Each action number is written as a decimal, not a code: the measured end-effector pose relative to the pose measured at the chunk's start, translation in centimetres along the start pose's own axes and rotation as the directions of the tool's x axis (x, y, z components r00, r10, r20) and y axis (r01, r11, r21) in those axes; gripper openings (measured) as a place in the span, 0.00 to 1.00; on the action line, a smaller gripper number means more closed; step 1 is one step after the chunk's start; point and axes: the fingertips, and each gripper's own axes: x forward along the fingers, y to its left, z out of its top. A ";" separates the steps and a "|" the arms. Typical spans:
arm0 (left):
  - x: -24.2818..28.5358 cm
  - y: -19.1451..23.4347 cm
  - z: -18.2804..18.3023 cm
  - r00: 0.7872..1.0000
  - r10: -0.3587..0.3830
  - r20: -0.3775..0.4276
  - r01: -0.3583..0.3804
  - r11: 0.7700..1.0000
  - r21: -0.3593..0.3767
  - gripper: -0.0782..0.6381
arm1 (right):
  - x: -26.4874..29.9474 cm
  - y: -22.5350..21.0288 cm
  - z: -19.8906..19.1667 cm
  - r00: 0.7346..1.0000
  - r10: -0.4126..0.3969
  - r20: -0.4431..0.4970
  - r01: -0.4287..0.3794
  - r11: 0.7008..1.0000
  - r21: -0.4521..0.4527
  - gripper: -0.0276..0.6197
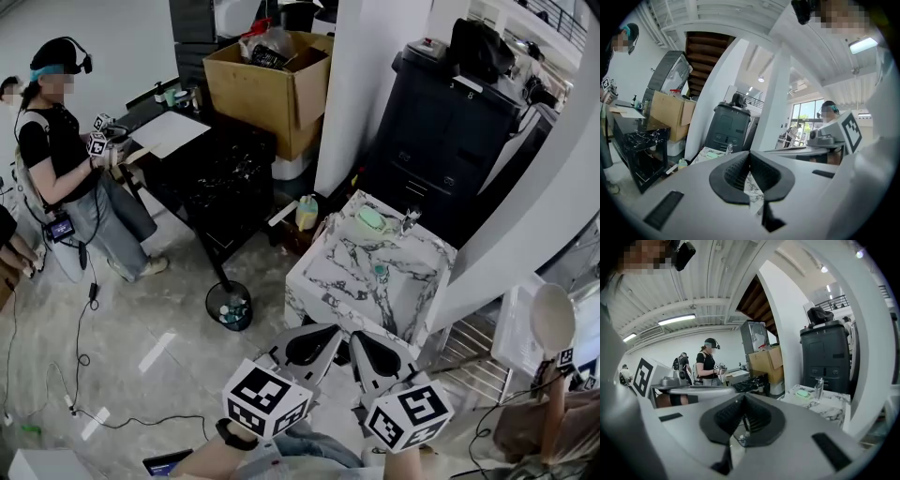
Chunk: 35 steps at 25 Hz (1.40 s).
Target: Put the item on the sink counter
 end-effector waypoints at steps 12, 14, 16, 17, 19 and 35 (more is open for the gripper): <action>0.6 -1.0 -0.4 1.000 -0.024 0.002 0.024 1.000 0.004 0.13 | -1.0 -0.8 -0.4 1.000 -0.017 0.000 0.017 1.000 -0.016 0.05; 0.6 -1.1 -0.5 1.000 -0.029 0.000 0.029 1.000 0.001 0.13 | -1.0 -0.7 -0.4 1.000 -0.017 -0.003 0.017 1.000 -0.024 0.05; 0.5 -1.3 -0.6 0.999 -0.032 -0.004 0.032 0.999 0.002 0.13 | -1.0 -0.6 -0.5 1.000 -0.012 -0.013 0.011 0.999 -0.035 0.05; 0.5 -1.4 -0.6 0.999 -0.033 -0.006 0.033 0.999 0.002 0.13 | -0.9 -0.5 -0.6 1.000 -0.008 -0.018 0.007 0.999 -0.037 0.05; 0.4 -1.4 -0.6 0.999 -0.033 -0.008 0.033 0.999 0.002 0.13 | -0.8 -0.3 -0.7 1.000 -0.002 -0.025 0.001 0.999 -0.035 0.05; -0.1 -1.9 0.7 0.997 -0.067 0.043 0.066 0.998 0.015 0.13 | -1.0 0.2 -0.6 1.000 0.002 -0.022 -0.003 0.999 -0.035 0.05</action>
